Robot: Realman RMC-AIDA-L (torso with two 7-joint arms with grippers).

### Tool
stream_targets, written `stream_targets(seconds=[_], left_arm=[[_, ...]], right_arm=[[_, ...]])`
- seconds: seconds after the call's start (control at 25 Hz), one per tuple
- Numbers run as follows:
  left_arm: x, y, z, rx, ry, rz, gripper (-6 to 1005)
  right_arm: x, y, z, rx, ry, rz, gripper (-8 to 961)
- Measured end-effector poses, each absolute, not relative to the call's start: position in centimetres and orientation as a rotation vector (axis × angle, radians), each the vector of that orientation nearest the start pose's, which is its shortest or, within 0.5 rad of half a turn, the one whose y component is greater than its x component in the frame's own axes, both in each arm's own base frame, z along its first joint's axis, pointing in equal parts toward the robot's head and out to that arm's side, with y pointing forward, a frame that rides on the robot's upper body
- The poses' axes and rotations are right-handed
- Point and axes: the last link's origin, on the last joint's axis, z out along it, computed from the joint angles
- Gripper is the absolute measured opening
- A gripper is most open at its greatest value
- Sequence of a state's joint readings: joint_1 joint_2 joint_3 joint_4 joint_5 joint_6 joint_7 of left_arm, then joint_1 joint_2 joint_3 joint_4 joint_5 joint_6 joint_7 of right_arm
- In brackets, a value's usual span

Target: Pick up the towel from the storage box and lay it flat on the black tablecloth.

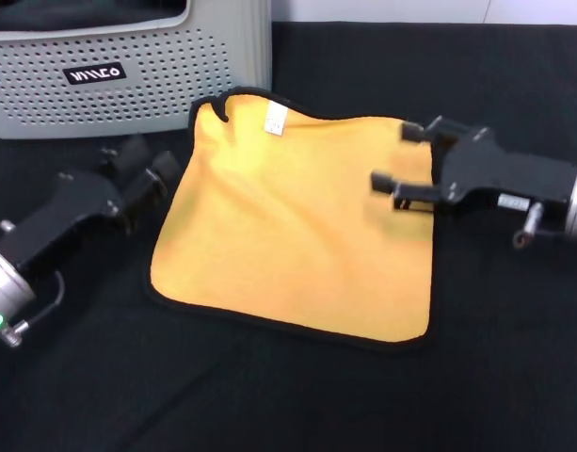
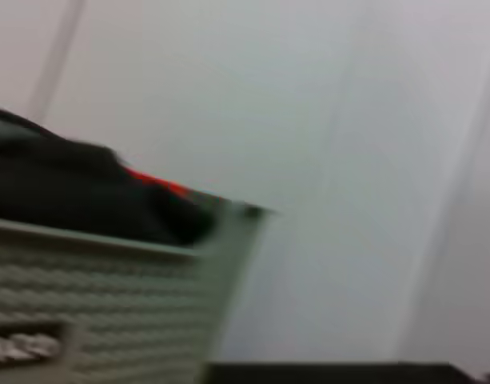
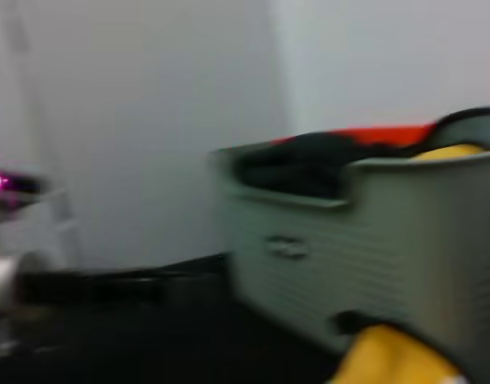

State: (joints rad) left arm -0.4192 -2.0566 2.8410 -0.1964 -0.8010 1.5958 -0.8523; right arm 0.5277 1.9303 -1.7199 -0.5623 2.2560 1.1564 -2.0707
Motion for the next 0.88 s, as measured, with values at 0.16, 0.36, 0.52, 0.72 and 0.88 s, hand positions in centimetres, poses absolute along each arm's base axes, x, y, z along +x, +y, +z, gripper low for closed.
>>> stream_targets(seconds=[0.16, 0.36, 0.52, 0.72, 0.88], left_arm=[[-31.9, 26.7, -0.8, -2.282, -0.762, -1.084, 510], [-31.1, 26.6, -1.7, -2.443, -0.837, -1.067, 510], [-30.6, 26.7, -2.3, -2.542, -0.886, -1.029, 510], [-30.2, 26.7, -2.3, -2.592, -0.907, -1.037, 510], [-30.1, 26.9, -2.2, -2.594, -0.922, -1.04, 510]], right_arm=[[20.1, 34.2, -5.0, -2.823, 0.265, 0.811, 821], [18.6, 32.9, -7.7, -3.01, 0.18, 0.705, 822], [17.8, 31.8, -8.3, -3.124, 0.122, 0.691, 821], [18.0, 31.5, -7.4, -3.152, 0.126, 0.711, 819], [18.4, 31.5, -7.1, -3.144, 0.139, 0.71, 816]])
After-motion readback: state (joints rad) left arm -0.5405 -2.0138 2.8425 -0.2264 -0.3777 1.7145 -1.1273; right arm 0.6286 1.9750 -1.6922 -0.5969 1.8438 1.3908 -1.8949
